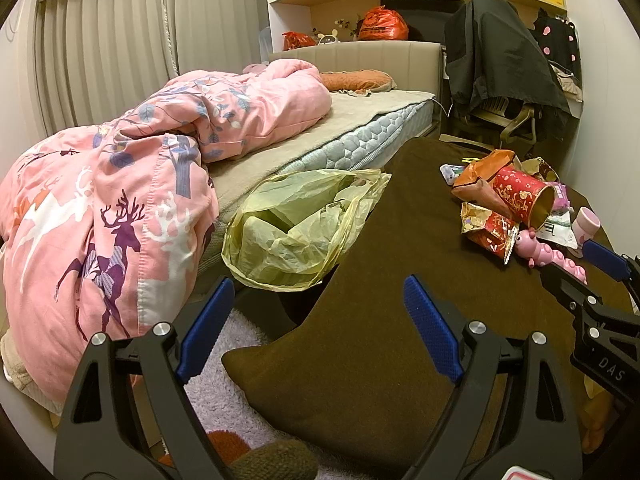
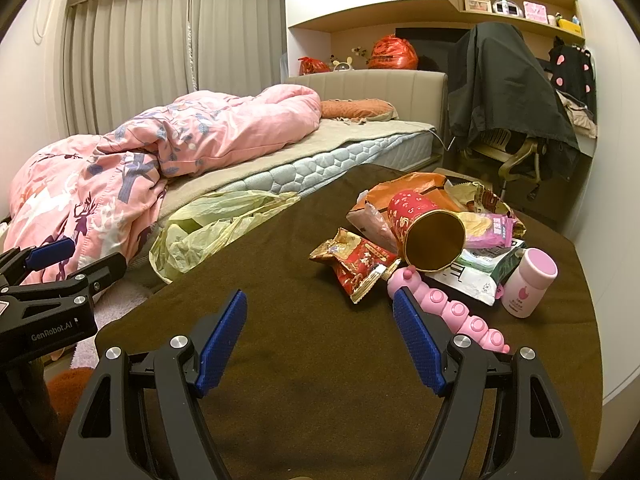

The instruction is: Collect trash

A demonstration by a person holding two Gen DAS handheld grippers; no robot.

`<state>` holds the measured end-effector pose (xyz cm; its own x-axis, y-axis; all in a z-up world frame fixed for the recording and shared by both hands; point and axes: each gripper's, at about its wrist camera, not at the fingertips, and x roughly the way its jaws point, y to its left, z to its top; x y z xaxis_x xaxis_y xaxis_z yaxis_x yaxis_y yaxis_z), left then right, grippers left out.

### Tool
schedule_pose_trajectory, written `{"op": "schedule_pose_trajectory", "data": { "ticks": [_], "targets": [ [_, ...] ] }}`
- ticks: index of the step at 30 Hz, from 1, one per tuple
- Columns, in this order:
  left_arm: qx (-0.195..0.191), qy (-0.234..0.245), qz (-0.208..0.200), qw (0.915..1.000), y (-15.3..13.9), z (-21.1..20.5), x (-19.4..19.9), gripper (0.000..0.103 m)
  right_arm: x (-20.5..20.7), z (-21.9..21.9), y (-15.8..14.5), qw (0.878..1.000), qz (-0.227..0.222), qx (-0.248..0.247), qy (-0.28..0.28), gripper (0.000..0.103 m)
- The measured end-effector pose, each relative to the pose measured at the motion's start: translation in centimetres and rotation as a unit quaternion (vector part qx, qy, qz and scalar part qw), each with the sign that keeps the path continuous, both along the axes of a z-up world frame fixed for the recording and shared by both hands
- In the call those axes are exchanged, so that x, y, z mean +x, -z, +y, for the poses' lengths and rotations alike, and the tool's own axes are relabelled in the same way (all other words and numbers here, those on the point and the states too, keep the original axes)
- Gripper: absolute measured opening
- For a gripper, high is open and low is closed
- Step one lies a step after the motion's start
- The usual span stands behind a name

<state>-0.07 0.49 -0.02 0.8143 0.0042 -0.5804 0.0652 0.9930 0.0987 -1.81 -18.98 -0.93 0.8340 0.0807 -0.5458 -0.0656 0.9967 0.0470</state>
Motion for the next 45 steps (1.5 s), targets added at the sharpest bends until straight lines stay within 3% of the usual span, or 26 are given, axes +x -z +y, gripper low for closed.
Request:
{"op": "schedule_pose_trajectory", "data": {
  "ticks": [10, 20, 28, 32, 36, 40, 45],
  "targets": [
    [-0.007, 0.012, 0.0, 0.9999, -0.5, 0.1, 0.7, 0.082, 0.1, -1.0, -0.4, 1.0, 0.001, -0.012, 0.011, 0.071],
    [-0.042, 0.094, 0.011, 0.9946, 0.6, -2.6, 5.2, 0.082, 1.1, -6.6, 0.7, 0.997, 0.019, -0.02, 0.075, 0.071],
    [-0.074, 0.158, 0.034, 0.984, 1.7, -7.2, 10.1, 0.082, 2.3, -10.0, 2.3, 0.993, 0.046, -0.034, 0.102, 0.071],
    [-0.087, 0.179, 0.04, 0.9791, 1.4, -8.6, 12.2, 0.092, 4.5, -10.6, 2.1, 0.995, 0.047, -0.033, 0.085, 0.071],
    [-0.094, 0.2, 0.059, 0.9735, 1.9, -9.1, 14.5, 0.092, 7.9, -10.1, 1.2, 0.997, 0.038, -0.034, 0.061, 0.071],
    [-0.096, 0.196, 0.105, 0.9702, 3.3, -8.5, 16.1, 0.092, 10.8, -9.6, 0.7, 0.998, 0.029, -0.033, 0.041, 0.071],
    [-0.092, 0.205, 0.124, 0.9666, 4.8, -8.3, 16.4, 0.091, 13.9, -9.6, 2.0, 0.997, 0.057, -0.045, 0.033, 0.071]
  ]
}}
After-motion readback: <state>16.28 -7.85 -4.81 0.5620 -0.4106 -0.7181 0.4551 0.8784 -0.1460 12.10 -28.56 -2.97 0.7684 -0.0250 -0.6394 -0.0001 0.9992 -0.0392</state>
